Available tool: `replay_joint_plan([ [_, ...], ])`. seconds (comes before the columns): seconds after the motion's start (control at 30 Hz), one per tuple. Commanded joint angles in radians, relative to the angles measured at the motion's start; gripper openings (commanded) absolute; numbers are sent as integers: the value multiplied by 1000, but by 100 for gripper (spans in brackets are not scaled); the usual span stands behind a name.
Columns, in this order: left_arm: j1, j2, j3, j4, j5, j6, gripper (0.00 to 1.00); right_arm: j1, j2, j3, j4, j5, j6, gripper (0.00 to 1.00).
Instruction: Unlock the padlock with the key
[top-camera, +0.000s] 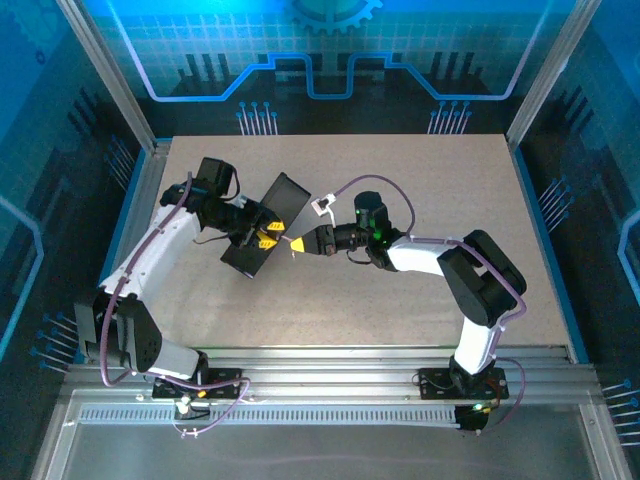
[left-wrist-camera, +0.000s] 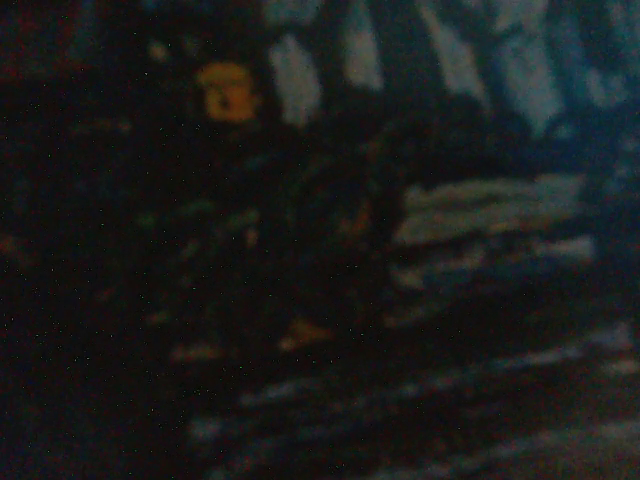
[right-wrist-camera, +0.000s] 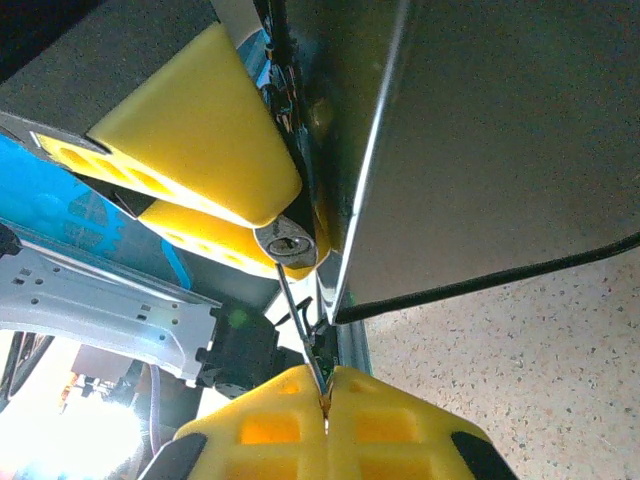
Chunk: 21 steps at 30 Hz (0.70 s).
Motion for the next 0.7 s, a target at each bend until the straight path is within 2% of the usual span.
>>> replay_joint_plan([
  [0.0,9,-34,18,34,53,34,0,9,-4,28,5,-1,-11,0],
  [0.67,9,-41,17,34,51,31,0,15,31,50,-31,6,-28,0],
])
